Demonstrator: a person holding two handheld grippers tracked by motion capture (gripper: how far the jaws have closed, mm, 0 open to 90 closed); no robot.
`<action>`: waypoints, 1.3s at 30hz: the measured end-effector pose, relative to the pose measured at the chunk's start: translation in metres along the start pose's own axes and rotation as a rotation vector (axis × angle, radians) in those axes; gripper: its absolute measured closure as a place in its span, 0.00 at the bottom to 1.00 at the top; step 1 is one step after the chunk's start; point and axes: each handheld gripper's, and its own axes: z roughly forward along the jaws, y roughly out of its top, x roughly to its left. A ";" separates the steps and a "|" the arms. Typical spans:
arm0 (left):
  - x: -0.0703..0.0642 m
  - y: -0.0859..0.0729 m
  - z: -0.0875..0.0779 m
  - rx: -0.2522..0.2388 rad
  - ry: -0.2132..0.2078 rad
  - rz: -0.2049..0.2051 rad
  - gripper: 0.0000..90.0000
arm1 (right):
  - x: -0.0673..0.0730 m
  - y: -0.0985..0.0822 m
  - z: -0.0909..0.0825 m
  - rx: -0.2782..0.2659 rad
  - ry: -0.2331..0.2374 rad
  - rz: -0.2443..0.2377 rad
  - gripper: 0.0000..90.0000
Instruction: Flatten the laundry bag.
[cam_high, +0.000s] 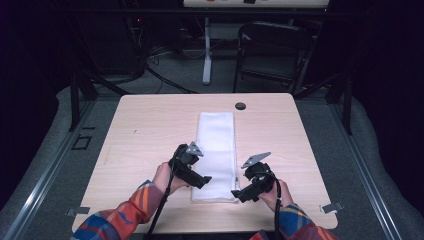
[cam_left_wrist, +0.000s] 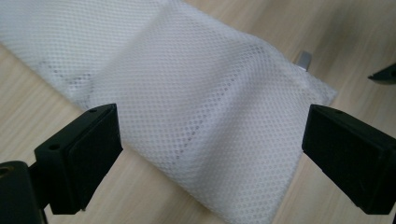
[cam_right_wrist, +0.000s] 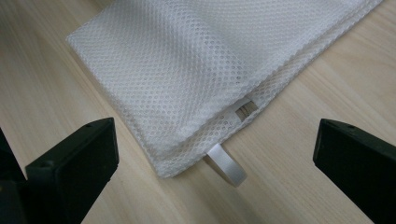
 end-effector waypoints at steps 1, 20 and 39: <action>-0.003 0.000 0.002 0.003 -0.003 0.008 0.04 | -0.001 0.000 0.000 0.002 -0.004 0.001 0.00; -0.039 0.001 0.030 0.039 -0.063 0.119 0.04 | -0.004 0.000 0.003 0.048 0.005 0.012 0.00; -0.058 -0.004 0.064 0.141 -0.072 0.238 0.49 | -0.008 -0.002 0.007 0.078 0.013 0.042 0.01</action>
